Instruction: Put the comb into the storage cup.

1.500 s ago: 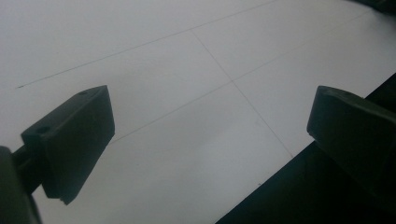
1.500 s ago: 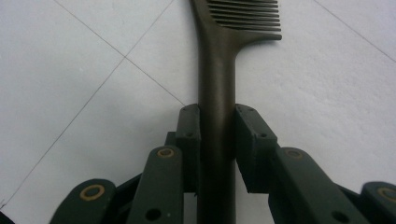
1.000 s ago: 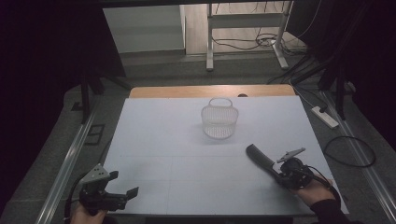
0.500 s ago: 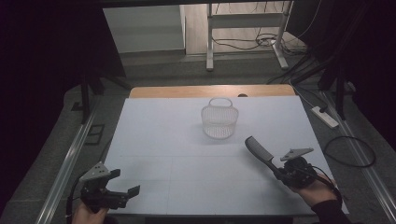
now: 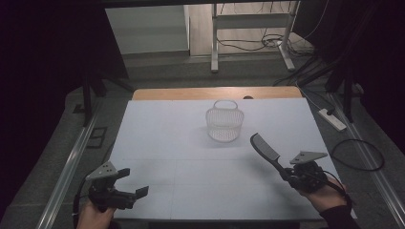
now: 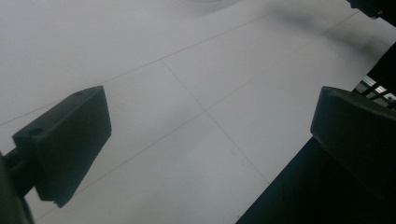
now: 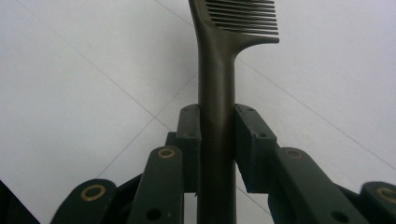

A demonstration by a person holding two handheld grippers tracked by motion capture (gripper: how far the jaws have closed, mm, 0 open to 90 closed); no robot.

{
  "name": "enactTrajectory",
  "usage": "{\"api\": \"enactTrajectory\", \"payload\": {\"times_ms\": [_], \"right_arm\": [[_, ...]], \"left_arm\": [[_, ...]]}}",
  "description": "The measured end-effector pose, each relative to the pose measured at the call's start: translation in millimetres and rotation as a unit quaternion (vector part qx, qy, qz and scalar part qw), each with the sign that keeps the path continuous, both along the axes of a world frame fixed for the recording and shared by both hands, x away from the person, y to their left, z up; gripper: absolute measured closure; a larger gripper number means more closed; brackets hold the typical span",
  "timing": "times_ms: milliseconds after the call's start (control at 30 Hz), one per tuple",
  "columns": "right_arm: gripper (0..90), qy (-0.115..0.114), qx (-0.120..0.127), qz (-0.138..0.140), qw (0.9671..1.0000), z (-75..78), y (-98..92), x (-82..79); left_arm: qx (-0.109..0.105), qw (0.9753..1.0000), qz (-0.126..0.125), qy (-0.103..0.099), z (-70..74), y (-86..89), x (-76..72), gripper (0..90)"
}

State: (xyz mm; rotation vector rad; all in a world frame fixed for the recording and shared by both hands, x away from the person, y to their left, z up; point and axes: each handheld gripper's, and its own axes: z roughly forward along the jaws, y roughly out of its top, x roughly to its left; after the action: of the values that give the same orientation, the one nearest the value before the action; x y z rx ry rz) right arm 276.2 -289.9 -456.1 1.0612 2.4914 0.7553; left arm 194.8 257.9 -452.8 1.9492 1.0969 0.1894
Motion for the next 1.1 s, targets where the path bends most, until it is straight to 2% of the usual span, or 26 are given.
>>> {"api": "enactTrajectory", "payload": {"times_ms": [233, 467, 767, 900, 1100], "right_arm": [[72.8, -0.023, 0.016, 0.002, 0.9996, 7.7, 0.8, -4.4], [72.8, -0.038, 0.023, 0.002, 0.999, 12.1, 2.4, -7.7], [72.8, -0.059, 0.034, 0.004, 0.9976, 19.0, 5.4, -12.7], [72.8, -0.068, 0.039, 0.006, 0.997, 21.3, 7.2, -14.3], [72.8, -0.079, 0.047, 0.009, 0.9957, 25.6, 9.8, -17.1]], "left_arm": [[0.01, 0.9997, -0.023, -0.008, 5.3, -9.6, 14.5, 0.0], [0.017, 0.9991, -0.034, -0.019, 11.6, -18.7, 25.2, 0.0], [0.016, 0.9974, -0.059, -0.039, 20.8, -34.4, 42.0, 0.0], [-0.002, 0.997, -0.067, -0.038, 22.3, -38.7, 49.2, 0.0], [-0.002, 0.996, -0.08, -0.039, 23.2, -46.8, 58.9, 0.5]]}}
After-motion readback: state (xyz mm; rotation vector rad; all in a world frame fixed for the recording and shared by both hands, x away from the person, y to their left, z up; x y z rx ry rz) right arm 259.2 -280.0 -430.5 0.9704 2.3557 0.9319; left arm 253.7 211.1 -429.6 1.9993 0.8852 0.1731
